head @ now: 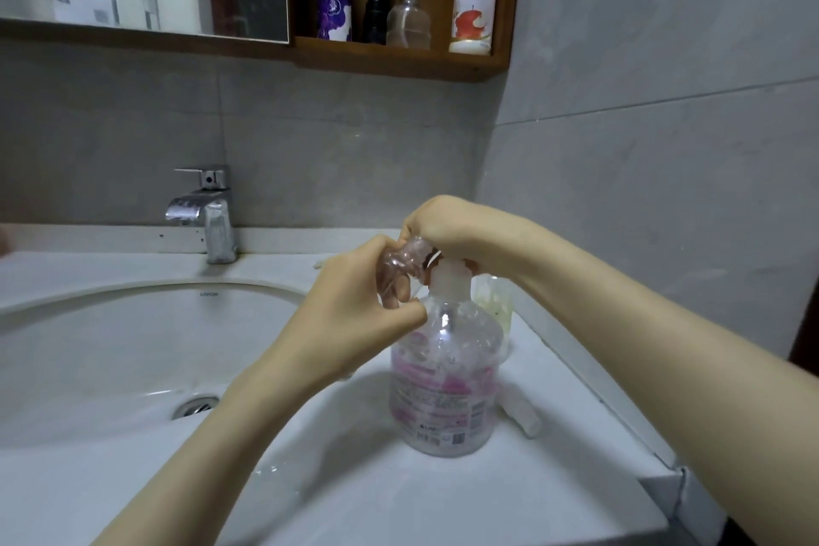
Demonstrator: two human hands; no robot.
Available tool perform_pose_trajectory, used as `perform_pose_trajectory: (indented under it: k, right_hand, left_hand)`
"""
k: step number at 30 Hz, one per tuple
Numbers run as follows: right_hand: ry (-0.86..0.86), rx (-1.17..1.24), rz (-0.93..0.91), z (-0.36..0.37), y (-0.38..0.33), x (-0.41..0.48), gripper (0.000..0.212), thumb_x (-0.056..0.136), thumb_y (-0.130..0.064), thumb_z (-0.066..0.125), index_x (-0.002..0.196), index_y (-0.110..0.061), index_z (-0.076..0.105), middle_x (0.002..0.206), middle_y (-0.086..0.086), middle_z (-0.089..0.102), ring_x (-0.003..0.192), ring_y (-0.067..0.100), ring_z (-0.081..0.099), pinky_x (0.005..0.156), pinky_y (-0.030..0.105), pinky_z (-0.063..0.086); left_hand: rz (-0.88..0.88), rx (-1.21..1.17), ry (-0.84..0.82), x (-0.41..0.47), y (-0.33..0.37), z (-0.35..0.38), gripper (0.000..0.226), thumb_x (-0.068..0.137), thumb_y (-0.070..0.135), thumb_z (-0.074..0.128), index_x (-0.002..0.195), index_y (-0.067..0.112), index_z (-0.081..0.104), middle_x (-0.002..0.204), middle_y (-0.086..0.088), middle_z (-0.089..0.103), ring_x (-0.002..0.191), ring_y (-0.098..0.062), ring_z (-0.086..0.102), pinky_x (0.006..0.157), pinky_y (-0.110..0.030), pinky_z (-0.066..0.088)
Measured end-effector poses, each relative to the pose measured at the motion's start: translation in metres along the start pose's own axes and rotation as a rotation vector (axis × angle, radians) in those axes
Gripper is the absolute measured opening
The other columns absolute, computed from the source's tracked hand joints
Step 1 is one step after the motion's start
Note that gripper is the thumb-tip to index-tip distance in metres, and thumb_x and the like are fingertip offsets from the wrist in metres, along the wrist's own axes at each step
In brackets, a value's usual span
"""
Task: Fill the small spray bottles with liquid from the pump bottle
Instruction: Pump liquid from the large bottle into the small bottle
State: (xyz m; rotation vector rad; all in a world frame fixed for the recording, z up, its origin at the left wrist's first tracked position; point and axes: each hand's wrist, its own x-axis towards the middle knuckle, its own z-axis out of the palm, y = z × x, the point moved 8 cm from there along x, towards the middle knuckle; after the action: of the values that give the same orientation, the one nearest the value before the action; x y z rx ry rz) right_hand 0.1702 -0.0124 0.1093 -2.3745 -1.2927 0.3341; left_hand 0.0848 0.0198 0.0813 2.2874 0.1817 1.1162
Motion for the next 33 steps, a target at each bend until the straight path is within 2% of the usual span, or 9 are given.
perform_pose_trajectory:
  k: [2, 6, 9, 11, 13, 17, 22, 27, 33]
  right_hand:
    - [-0.022, -0.055, -0.009, 0.005, 0.000, 0.002, 0.012, 0.086, -0.001, 0.055, 0.094, 0.001, 0.065, 0.074, 0.014, 0.057, 0.077, 0.026, 0.053, 0.065, 0.030, 0.041]
    - [-0.021, -0.070, -0.002, 0.001, 0.000, 0.005, 0.023, 0.085, 0.000, 0.056, 0.105, 0.006, 0.066, 0.085, 0.018, 0.058, 0.079, 0.027, 0.054, 0.068, 0.032, 0.042]
    - [0.032, -0.040, -0.010, -0.010, -0.003, 0.002, 0.019, 0.083, 0.002, 0.054, 0.096, 0.004, 0.068, 0.077, 0.016, 0.061, 0.074, 0.026, 0.056, 0.058, 0.024, 0.040]
    - [0.094, 0.036, 0.006, -0.020, -0.004, -0.003, 0.017, 0.082, 0.000, 0.049, 0.083, -0.002, 0.066, 0.063, 0.008, 0.063, 0.063, 0.025, 0.057, 0.053, 0.018, 0.038]
    - [0.123, 0.131, 0.019, -0.024, -0.002, -0.007, 0.022, 0.084, -0.001, 0.042, 0.076, -0.006, 0.062, 0.058, 0.004, 0.062, 0.055, 0.019, 0.057, 0.051, 0.016, 0.040]
    - [0.102, 0.180, -0.009, -0.016, -0.001, -0.012, 0.032, 0.085, -0.001, 0.034, 0.068, -0.007, 0.060, 0.041, 0.001, 0.058, 0.036, 0.011, 0.055, 0.044, 0.015, 0.041]
    - [0.116, 0.206, 0.022, -0.014, 0.001, -0.011, 0.030, 0.086, -0.002, 0.033, 0.071, -0.006, 0.059, 0.046, 0.003, 0.058, 0.036, 0.013, 0.054, 0.045, 0.015, 0.042]
    - [0.121, 0.295, 0.031, -0.014, 0.005, -0.010, 0.028, 0.087, -0.003, 0.031, 0.085, -0.004, 0.059, 0.050, 0.005, 0.057, 0.035, 0.013, 0.052, 0.044, 0.015, 0.043]
    - [0.131, 0.233, 0.040, -0.015, 0.005, -0.010, 0.027, 0.088, -0.002, 0.033, 0.084, -0.005, 0.060, 0.051, 0.004, 0.057, 0.037, 0.013, 0.051, 0.048, 0.016, 0.042]
  left_hand:
    - [-0.009, -0.002, -0.015, -0.002, -0.002, 0.002, 0.015, 0.067, 0.006, 0.063, 0.081, 0.009, 0.058, 0.059, 0.013, 0.053, 0.049, 0.000, 0.045, 0.052, -0.014, 0.036]
    - [-0.009, -0.014, -0.008, 0.003, -0.002, 0.002, 0.013, 0.067, 0.005, 0.063, 0.078, 0.010, 0.058, 0.058, 0.014, 0.052, 0.048, 0.000, 0.045, 0.052, -0.014, 0.036]
    - [0.004, -0.023, 0.019, 0.009, 0.002, -0.002, 0.017, 0.065, 0.013, 0.064, 0.080, 0.008, 0.059, 0.060, 0.010, 0.054, 0.051, 0.000, 0.046, 0.053, -0.016, 0.037]
    - [0.014, -0.026, 0.036, 0.011, 0.005, -0.005, 0.029, 0.059, 0.022, 0.059, 0.082, 0.006, 0.060, 0.064, 0.003, 0.058, 0.056, -0.003, 0.048, 0.057, -0.027, 0.042]
    - [0.018, -0.015, 0.040, 0.011, 0.006, -0.006, 0.034, 0.057, 0.025, 0.057, 0.084, 0.005, 0.060, 0.069, -0.004, 0.062, 0.061, -0.010, 0.050, 0.061, -0.038, 0.046]
    - [0.017, -0.007, 0.037, 0.004, 0.003, -0.005, 0.035, 0.057, 0.024, 0.056, 0.086, 0.005, 0.060, 0.066, 0.001, 0.060, 0.060, -0.010, 0.050, 0.061, -0.038, 0.046]
    - [0.014, -0.012, 0.041, 0.002, 0.001, -0.003, 0.033, 0.057, 0.024, 0.056, 0.085, 0.006, 0.060, 0.063, 0.006, 0.055, 0.058, -0.007, 0.047, 0.058, -0.032, 0.044]
    - [0.017, -0.028, 0.030, 0.003, 0.000, -0.002, 0.027, 0.058, 0.022, 0.056, 0.081, 0.009, 0.059, 0.062, 0.009, 0.053, 0.055, -0.005, 0.044, 0.055, -0.023, 0.039]
    - [0.006, -0.026, 0.033, 0.003, -0.001, -0.001, 0.032, 0.058, 0.024, 0.056, 0.084, 0.004, 0.059, 0.063, 0.004, 0.055, 0.058, -0.008, 0.045, 0.057, -0.035, 0.043]
